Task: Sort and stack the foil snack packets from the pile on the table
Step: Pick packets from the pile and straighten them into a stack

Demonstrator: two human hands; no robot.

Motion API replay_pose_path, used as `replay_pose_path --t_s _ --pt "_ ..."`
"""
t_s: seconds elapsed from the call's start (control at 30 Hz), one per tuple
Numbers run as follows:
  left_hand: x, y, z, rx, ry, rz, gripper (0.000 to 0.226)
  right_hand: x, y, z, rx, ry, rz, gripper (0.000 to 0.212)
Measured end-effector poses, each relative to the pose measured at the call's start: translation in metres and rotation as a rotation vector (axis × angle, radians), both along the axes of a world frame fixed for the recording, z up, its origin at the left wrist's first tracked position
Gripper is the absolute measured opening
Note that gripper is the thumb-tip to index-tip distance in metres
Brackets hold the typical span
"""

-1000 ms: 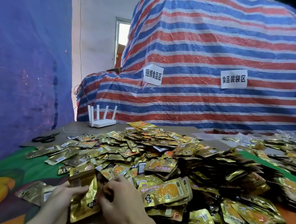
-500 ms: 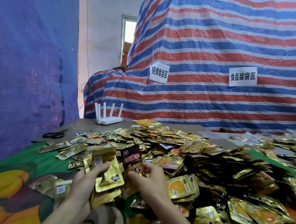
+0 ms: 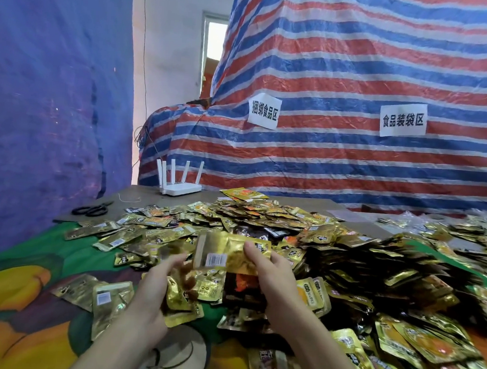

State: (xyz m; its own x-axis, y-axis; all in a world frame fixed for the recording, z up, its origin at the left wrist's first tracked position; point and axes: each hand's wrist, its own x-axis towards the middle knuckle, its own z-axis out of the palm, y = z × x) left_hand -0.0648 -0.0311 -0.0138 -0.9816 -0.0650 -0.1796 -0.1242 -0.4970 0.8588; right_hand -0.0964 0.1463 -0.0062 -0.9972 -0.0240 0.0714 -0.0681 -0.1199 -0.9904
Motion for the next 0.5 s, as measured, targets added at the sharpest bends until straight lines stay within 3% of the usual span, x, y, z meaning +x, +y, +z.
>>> replay_pose_path --t_s 0.07,0.17,0.3,0.37,0.43,0.5 --pt "0.004 0.010 0.003 -0.131 -0.005 0.001 0.045 0.001 0.003 -0.002 0.135 0.076 0.052 0.036" --pt "0.006 0.018 -0.004 -0.310 0.010 0.164 0.047 0.005 0.001 -0.004 0.228 0.160 0.025 0.029" --pt "0.001 0.024 -0.012 -0.143 -0.017 0.268 0.026 0.011 -0.014 -0.013 0.100 0.097 0.016 0.043" --pt "-0.001 0.028 -0.016 -0.130 -0.033 0.316 0.023 0.014 -0.026 -0.020 0.101 0.113 0.043 0.033" --pt "0.001 0.034 -0.019 -0.204 -0.023 0.284 0.034 0.014 -0.032 -0.023 0.122 0.156 -0.047 0.020" --pt "0.005 0.034 -0.020 -0.260 -0.036 0.198 0.061 0.013 -0.027 -0.020 0.070 0.167 -0.119 0.019"
